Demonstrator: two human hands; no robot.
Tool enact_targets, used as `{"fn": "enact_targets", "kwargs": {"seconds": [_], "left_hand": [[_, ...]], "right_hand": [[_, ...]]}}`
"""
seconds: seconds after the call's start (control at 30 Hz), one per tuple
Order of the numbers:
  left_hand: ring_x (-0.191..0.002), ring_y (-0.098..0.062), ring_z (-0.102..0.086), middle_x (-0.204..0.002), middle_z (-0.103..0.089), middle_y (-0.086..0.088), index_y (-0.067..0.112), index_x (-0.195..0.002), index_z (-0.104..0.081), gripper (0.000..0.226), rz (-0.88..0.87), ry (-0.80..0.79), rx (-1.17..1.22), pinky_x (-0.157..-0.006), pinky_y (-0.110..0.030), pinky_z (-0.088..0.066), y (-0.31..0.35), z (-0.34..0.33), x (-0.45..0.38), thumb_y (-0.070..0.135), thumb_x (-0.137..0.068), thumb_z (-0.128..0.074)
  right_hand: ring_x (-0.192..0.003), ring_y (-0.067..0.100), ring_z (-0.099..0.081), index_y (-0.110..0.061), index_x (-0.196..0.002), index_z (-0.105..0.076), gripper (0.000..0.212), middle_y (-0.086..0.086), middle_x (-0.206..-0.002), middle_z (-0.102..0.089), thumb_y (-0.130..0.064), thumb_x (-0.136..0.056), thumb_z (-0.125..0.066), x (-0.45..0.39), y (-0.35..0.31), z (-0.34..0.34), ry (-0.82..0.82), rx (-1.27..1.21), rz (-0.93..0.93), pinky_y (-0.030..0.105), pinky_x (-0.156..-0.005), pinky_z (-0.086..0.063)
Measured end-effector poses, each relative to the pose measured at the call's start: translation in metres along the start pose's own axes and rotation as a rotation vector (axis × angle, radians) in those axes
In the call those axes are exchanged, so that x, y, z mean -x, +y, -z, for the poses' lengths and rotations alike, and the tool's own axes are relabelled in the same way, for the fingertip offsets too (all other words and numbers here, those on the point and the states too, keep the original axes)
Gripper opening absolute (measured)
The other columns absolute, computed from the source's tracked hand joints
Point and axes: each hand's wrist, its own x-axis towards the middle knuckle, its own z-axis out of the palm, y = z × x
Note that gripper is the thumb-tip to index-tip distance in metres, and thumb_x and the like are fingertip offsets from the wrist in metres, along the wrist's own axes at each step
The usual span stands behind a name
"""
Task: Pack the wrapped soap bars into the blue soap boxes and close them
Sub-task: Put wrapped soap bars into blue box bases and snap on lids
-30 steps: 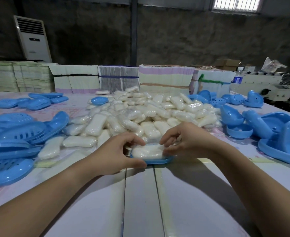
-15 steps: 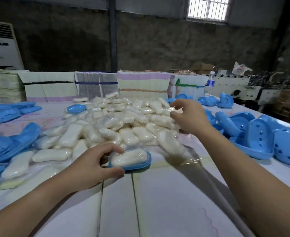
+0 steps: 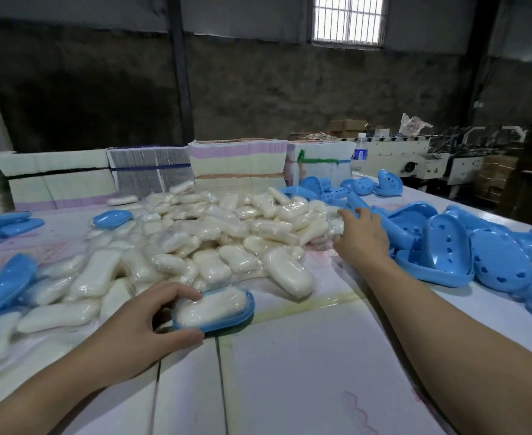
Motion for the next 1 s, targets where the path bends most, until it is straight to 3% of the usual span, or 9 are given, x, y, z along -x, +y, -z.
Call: {"fn": "enact_targets", "kwargs": {"seconds": [0.1, 0.23, 0.33, 0.5, 0.6, 0.73, 0.8, 0.87, 1.0], "left_hand": [[-0.099, 0.002, -0.060, -0.103, -0.062, 0.025, 0.031, -0.102, -0.069, 0.042, 0.001, 0.001, 0.001, -0.079, -0.003, -0.041, 0.000, 0.001, 0.000, 0.012, -0.070, -0.088], [-0.097, 0.002, -0.060, -0.102, -0.062, 0.024, 0.034, -0.100, -0.069, 0.042, -0.008, 0.005, -0.015, -0.078, -0.002, -0.040, 0.001, 0.001, 0.001, 0.013, -0.070, -0.089], [-0.098, 0.004, -0.060, -0.102, -0.062, 0.027, 0.033, -0.102, -0.069, 0.042, -0.007, -0.004, -0.020, -0.078, -0.002, -0.040, 0.000, 0.001, 0.001, 0.014, -0.071, -0.088], [-0.100, 0.004, -0.059, -0.105, -0.062, 0.028, 0.036, -0.102, -0.068, 0.042, -0.026, -0.013, -0.048, -0.079, -0.003, -0.041, -0.001, 0.002, 0.000, 0.017, -0.071, -0.088], [-0.100, 0.003, -0.060, -0.104, -0.062, 0.028, 0.035, -0.103, -0.068, 0.042, -0.027, -0.009, -0.044, -0.080, -0.004, -0.041, -0.002, 0.002, -0.001, 0.016, -0.071, -0.089], [-0.101, 0.004, -0.060, -0.105, -0.064, 0.025, 0.032, -0.105, -0.068, 0.042, -0.030, -0.019, -0.041, -0.082, -0.004, -0.041, -0.002, 0.001, -0.001, 0.016, -0.071, -0.088], [-0.100, 0.002, -0.062, -0.107, -0.067, 0.016, 0.032, -0.108, -0.067, 0.046, -0.014, -0.016, -0.017, -0.085, -0.009, -0.045, -0.002, 0.001, -0.001, 0.016, -0.071, -0.089], [-0.102, -0.002, -0.063, -0.113, -0.068, 0.010, 0.034, -0.116, -0.061, 0.056, 0.018, -0.011, 0.005, -0.092, -0.017, -0.047, -0.003, 0.001, -0.001, 0.018, -0.070, -0.090], [-0.104, 0.004, -0.059, -0.123, -0.058, 0.011, 0.051, -0.128, -0.043, 0.087, 0.020, 0.023, 0.092, -0.084, -0.009, -0.046, -0.002, -0.002, 0.000, 0.026, -0.060, -0.093]], "right_hand": [[-0.128, 0.034, -0.037, -0.025, -0.124, -0.053, 0.035, 0.009, -0.131, -0.054, -0.019, -0.089, -0.053, 0.004, 0.000, -0.002, -0.167, 0.087, -0.038, 0.046, -0.095, -0.041], [-0.109, 0.029, -0.053, -0.026, -0.120, -0.054, 0.035, 0.006, -0.114, -0.060, -0.015, -0.087, -0.053, 0.006, 0.004, 0.007, -0.119, 0.069, -0.019, 0.042, -0.086, -0.042], [-0.083, 0.025, -0.050, -0.025, -0.112, -0.058, 0.028, 0.000, -0.088, -0.052, -0.016, -0.086, -0.057, 0.010, 0.001, 0.013, -0.072, 0.048, -0.014, 0.035, -0.069, -0.039], [-0.085, 0.024, -0.054, -0.032, -0.112, -0.062, 0.037, 0.001, -0.104, -0.066, -0.012, -0.082, -0.060, 0.020, -0.014, 0.015, 0.010, -0.069, 0.107, 0.030, -0.062, -0.035], [-0.092, 0.022, -0.057, -0.036, -0.110, -0.065, 0.032, -0.004, -0.099, -0.070, -0.018, -0.084, -0.062, 0.025, -0.028, 0.017, 0.098, -0.117, 0.187, 0.030, -0.062, -0.034], [-0.072, 0.005, -0.054, -0.033, -0.095, -0.069, 0.024, -0.014, -0.073, -0.061, -0.013, -0.086, -0.061, 0.040, -0.047, 0.027, 0.041, -0.518, 0.240, 0.025, -0.065, -0.040], [-0.060, 0.000, -0.052, -0.027, -0.089, -0.072, 0.022, -0.015, -0.062, -0.058, -0.006, -0.084, -0.067, 0.053, -0.059, 0.041, -0.127, -0.957, 0.265, 0.020, -0.063, -0.042], [-0.065, 0.006, -0.059, -0.023, -0.092, -0.074, 0.023, -0.007, -0.068, -0.065, -0.002, -0.085, -0.068, 0.068, -0.070, 0.055, -0.451, -1.324, 0.297, 0.019, -0.062, -0.048], [-0.076, 0.018, -0.069, -0.021, -0.092, -0.079, 0.025, 0.009, -0.088, -0.073, -0.002, -0.084, -0.064, 0.090, -0.090, 0.063, -0.981, -1.574, 0.297, 0.026, -0.065, -0.057]]}}
